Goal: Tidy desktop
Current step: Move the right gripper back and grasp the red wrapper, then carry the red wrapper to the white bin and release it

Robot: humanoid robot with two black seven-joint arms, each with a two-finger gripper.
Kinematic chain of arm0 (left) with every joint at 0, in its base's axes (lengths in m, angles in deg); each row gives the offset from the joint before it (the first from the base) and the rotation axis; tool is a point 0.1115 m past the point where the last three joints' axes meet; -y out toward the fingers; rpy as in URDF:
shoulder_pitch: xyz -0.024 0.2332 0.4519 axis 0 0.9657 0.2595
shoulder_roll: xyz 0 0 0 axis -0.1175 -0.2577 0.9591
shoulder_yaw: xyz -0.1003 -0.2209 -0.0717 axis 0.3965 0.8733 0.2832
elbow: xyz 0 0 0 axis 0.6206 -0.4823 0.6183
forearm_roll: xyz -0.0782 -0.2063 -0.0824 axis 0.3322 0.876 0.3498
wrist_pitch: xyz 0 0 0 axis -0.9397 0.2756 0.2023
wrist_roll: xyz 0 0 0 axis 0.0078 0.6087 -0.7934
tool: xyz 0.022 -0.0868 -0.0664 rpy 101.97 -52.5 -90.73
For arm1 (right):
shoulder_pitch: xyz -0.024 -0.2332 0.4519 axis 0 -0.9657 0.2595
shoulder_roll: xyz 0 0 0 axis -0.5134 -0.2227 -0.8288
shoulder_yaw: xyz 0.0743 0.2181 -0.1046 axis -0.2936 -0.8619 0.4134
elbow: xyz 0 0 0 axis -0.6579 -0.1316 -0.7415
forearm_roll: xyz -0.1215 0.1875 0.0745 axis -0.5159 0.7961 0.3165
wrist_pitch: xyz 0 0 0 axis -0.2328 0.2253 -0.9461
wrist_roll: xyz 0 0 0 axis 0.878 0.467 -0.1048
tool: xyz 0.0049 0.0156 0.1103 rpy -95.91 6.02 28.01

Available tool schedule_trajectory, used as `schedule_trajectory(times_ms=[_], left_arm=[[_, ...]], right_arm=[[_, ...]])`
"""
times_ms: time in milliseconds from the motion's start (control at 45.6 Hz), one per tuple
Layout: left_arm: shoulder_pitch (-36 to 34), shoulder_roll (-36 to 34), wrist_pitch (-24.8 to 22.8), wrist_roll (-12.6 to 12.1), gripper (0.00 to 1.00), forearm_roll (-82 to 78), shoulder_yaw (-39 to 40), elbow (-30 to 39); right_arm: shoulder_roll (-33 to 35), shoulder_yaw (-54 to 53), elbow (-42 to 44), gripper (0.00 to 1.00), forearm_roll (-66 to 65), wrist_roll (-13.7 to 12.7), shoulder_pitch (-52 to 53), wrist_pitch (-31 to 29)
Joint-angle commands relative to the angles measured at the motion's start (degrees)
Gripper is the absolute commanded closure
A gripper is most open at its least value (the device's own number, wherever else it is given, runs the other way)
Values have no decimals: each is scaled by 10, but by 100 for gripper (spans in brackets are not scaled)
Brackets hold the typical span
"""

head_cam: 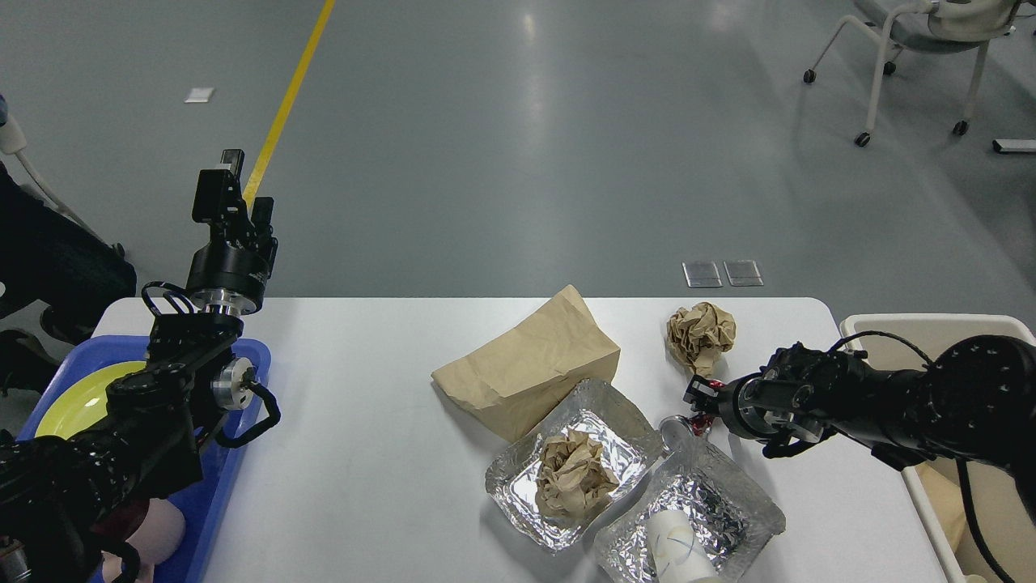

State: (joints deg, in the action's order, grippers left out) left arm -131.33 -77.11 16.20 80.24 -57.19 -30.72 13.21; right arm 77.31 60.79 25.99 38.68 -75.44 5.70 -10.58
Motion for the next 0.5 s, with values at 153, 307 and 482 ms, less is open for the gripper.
schedule_trajectory(times_ms=[153,307,482], left_arm=[[0,0,0,0,3,0,0,-1],[0,0,0,0,3,0,0,0],[0,0,0,0,3,0,0,0]], right_arm=[[0,1,-3,92,1,-1,0,-1],[0,4,-3,100,1,-1,1,-1],[7,9,-6,99,2,-1,9,-10]])
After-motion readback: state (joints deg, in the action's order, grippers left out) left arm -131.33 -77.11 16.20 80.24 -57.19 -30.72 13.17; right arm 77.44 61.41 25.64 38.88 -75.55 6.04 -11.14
